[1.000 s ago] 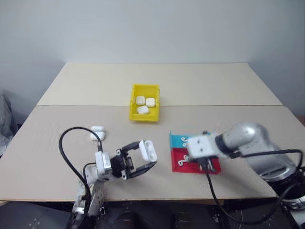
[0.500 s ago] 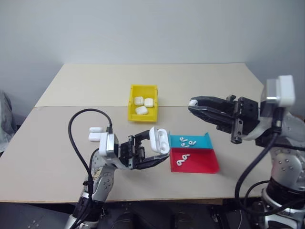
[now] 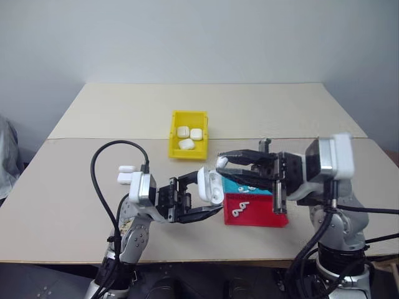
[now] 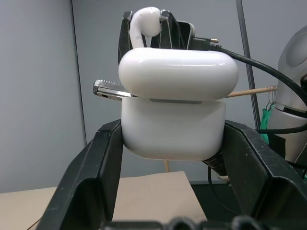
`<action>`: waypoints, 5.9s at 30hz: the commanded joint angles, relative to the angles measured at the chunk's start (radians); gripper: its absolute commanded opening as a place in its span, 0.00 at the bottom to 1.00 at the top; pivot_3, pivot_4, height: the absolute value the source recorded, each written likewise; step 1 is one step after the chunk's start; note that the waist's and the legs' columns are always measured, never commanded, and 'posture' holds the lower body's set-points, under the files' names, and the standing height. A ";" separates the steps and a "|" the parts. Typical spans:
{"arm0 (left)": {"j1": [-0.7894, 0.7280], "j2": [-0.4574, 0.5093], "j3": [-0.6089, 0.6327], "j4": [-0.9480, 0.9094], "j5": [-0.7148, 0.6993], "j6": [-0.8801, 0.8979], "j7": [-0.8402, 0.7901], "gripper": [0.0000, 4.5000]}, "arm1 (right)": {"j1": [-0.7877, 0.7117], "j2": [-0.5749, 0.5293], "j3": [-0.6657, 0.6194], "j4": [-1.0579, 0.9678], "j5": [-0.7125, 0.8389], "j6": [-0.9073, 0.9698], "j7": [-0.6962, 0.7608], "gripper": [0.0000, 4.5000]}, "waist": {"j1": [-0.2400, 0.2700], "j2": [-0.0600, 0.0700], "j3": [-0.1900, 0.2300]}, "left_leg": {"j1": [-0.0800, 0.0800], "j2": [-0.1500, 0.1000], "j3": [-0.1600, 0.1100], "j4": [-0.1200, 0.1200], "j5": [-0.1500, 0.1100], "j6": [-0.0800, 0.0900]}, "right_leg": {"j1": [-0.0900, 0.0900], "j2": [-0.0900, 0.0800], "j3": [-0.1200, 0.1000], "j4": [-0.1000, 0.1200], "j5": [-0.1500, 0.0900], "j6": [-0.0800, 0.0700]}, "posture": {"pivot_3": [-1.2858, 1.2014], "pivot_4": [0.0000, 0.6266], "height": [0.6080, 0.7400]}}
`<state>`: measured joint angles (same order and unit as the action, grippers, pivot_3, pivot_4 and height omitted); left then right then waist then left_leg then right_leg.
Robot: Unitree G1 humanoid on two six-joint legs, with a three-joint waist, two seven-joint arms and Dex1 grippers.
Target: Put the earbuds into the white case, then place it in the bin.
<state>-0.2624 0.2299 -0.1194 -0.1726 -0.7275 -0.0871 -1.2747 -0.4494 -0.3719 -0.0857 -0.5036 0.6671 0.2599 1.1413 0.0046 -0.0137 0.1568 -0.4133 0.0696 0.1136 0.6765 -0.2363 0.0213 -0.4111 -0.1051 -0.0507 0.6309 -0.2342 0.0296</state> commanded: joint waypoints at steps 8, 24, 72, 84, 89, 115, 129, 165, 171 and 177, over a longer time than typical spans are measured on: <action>0.015 -0.004 0.011 -0.053 0.018 -0.016 0.015 0.67 | 0.013 -0.046 0.057 0.035 -0.040 -0.102 0.011 0.14 | 0.004 0.000 0.000 | 0.000 0.000 0.000 0.000 0.000 0.000 | 0.000 0.000 0.000 0.000 0.000 0.000 | 0.52 0.24 1.00; 0.020 -0.006 0.016 -0.048 0.026 -0.018 0.027 0.67 | 0.035 -0.091 0.120 0.064 -0.104 -0.191 0.027 0.41 | 0.005 0.000 0.000 | 0.000 0.000 0.000 0.000 0.000 0.000 | 0.000 0.000 0.000 0.000 0.000 0.000 | 0.52 0.24 1.00; 0.237 0.168 0.086 0.122 0.223 -0.296 -0.018 0.67 | -0.700 -0.303 0.660 1.289 -1.006 -0.920 0.331 0.41 | -0.018 0.001 0.000 | -0.006 0.002 0.007 -0.001 0.001 -0.001 | -0.011 -0.001 0.003 0.002 0.001 -0.001 | 0.52 0.24 1.00; 0.248 0.175 0.081 0.105 0.235 -0.296 0.010 0.67 | -0.713 -0.259 0.669 1.367 -1.073 -0.953 0.304 0.41 | -0.019 0.002 0.000 | -0.005 0.002 0.007 -0.001 0.001 -0.001 | -0.010 -0.001 0.003 0.002 0.001 -0.001 | 0.52 0.24 1.00; 0.250 0.176 0.078 0.105 0.238 -0.300 0.012 0.67 | -0.718 -0.255 0.670 1.385 -1.086 -0.961 0.305 0.41 | -0.019 0.002 -0.001 | -0.004 0.002 0.007 -0.001 0.001 -0.002 | -0.010 -0.001 0.003 0.003 0.001 -0.001 | 0.52 0.24 1.00; 0.248 0.184 0.072 0.096 0.250 -0.289 0.042 0.67 | -0.688 -0.261 0.668 1.377 -1.103 -0.988 0.277 0.19 | -0.019 0.002 -0.001 | -0.003 0.002 0.008 -0.001 0.001 -0.002 | -0.010 -0.001 0.003 0.004 0.001 -0.001 | 0.52 0.24 1.00; 0.047 0.108 0.063 0.027 0.171 -0.162 0.149 0.67 | -0.420 -0.452 0.197 0.644 -0.608 -0.299 0.206 0.19 | -0.003 0.003 -0.001 | -0.004 0.002 0.007 -0.001 0.001 -0.002 | -0.009 -0.001 0.004 0.004 0.001 -0.001 | 0.52 0.24 1.00; -0.091 0.013 0.000 -0.136 0.028 0.125 0.179 0.67 | 0.160 -0.329 -0.195 -0.244 0.522 0.363 -0.389 0.19 | 0.007 0.002 -0.001 | 0.001 0.000 -0.001 0.000 0.000 0.001 | 0.001 0.000 0.001 -0.002 0.001 0.000 | 0.52 0.24 1.00; -0.093 0.007 0.000 -0.132 0.034 0.121 0.184 0.67 | 0.160 -0.328 -0.169 -0.249 0.507 0.355 -0.389 0.19 | 0.007 0.002 -0.001 | 0.001 0.000 -0.001 0.000 0.000 0.001 | 0.001 0.000 0.001 -0.002 0.001 0.000 | 0.52 0.24 1.00; -0.093 0.002 -0.003 -0.125 0.044 0.117 0.193 0.67 | 0.153 -0.321 -0.139 -0.239 0.478 0.341 -0.395 0.19 | 0.007 0.002 -0.001 | 0.001 0.000 -0.001 0.000 0.000 0.001 | 0.001 0.000 0.001 -0.002 0.001 0.000 | 0.52 0.24 1.00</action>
<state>-0.3457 0.2383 -0.1274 -0.2664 -0.6812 0.0425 -1.0872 -0.2903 -0.6947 -0.2273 -0.7287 1.1564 0.6204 0.7507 0.0113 -0.0117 0.1558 -0.4126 0.0694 0.1121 0.6762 -0.2367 0.0219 -0.4096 -0.1051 -0.0501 0.6293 -0.2336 0.0294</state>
